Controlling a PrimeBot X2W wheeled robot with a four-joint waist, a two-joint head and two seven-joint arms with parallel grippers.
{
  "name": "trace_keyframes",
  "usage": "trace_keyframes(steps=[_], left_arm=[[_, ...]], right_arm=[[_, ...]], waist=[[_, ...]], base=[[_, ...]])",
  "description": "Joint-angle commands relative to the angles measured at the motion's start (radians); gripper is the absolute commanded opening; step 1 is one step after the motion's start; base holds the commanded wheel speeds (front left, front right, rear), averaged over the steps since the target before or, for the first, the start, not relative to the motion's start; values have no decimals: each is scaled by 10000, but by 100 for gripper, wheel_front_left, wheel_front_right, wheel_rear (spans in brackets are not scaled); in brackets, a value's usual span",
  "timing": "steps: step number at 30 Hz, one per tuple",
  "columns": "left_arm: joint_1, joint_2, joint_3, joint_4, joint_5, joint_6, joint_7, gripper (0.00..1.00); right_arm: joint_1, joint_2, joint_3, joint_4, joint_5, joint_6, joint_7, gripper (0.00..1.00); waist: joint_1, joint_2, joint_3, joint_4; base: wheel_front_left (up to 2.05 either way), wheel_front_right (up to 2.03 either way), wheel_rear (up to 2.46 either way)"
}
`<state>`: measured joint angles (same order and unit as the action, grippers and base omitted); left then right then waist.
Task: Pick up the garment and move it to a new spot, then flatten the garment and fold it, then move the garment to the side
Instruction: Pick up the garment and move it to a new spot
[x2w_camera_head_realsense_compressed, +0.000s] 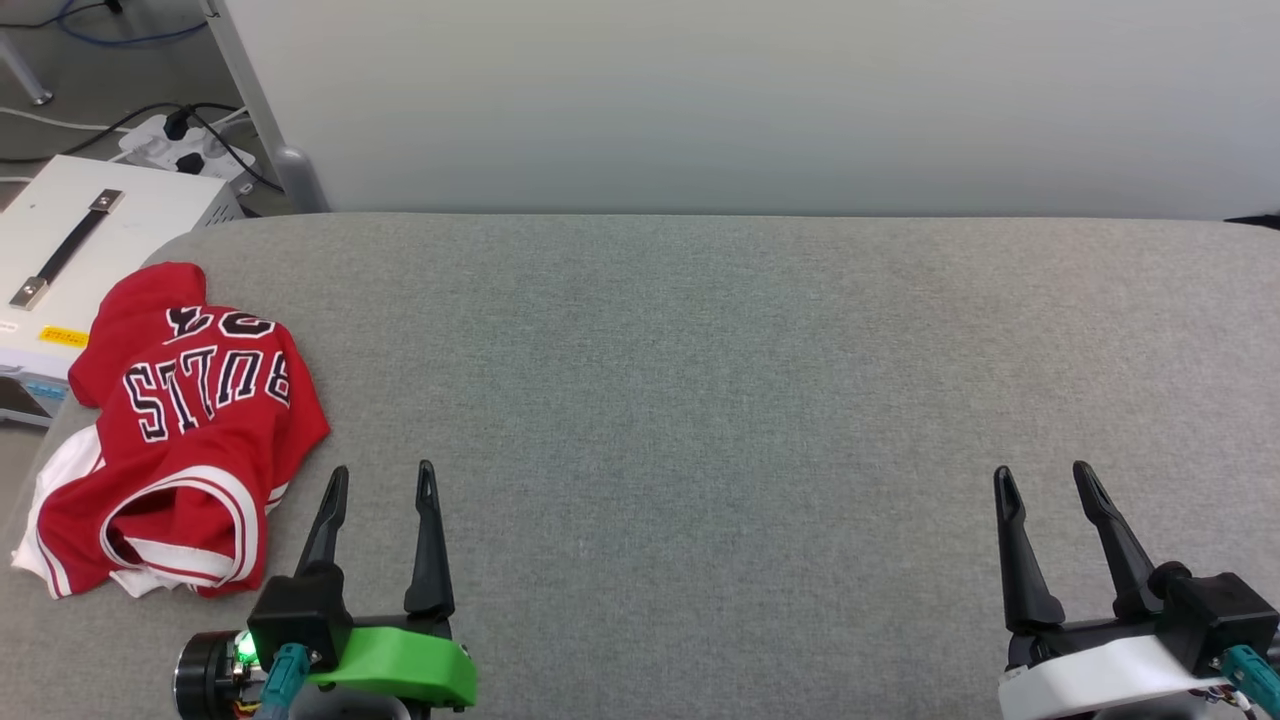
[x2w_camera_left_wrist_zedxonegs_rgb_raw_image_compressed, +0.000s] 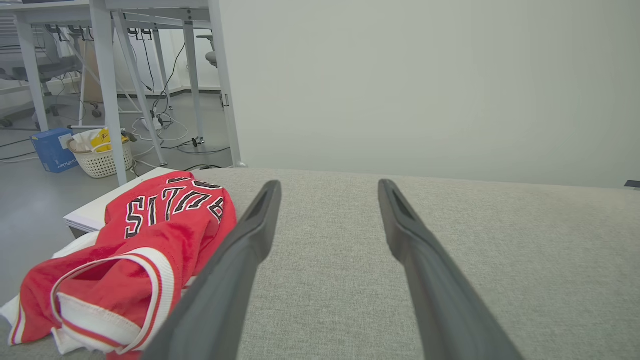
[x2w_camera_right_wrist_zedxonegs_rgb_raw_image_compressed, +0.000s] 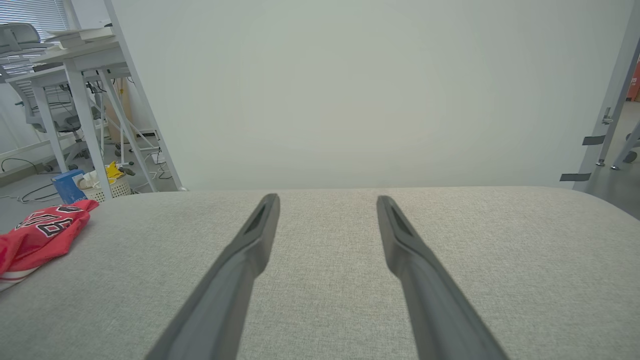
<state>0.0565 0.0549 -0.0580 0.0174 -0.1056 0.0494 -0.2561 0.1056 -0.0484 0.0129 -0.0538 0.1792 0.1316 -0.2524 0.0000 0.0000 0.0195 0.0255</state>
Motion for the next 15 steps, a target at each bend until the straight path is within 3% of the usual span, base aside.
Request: trace_keyframes(steps=[1, 15], left_arm=[[73, -47, 15, 9, -58, 42, -57, 100], [-2, -47, 147, 74, -176, 69, -57, 100]], right_arm=[[119, -18, 7, 21, -40, -9, -93, 100], [81, -18, 145, -82, -148, -9, -93, 100]], waist=[[0, 0, 2, 53], [0, 0, 144, 1177]], base=[[0, 0, 0], [0, 0, 0]])
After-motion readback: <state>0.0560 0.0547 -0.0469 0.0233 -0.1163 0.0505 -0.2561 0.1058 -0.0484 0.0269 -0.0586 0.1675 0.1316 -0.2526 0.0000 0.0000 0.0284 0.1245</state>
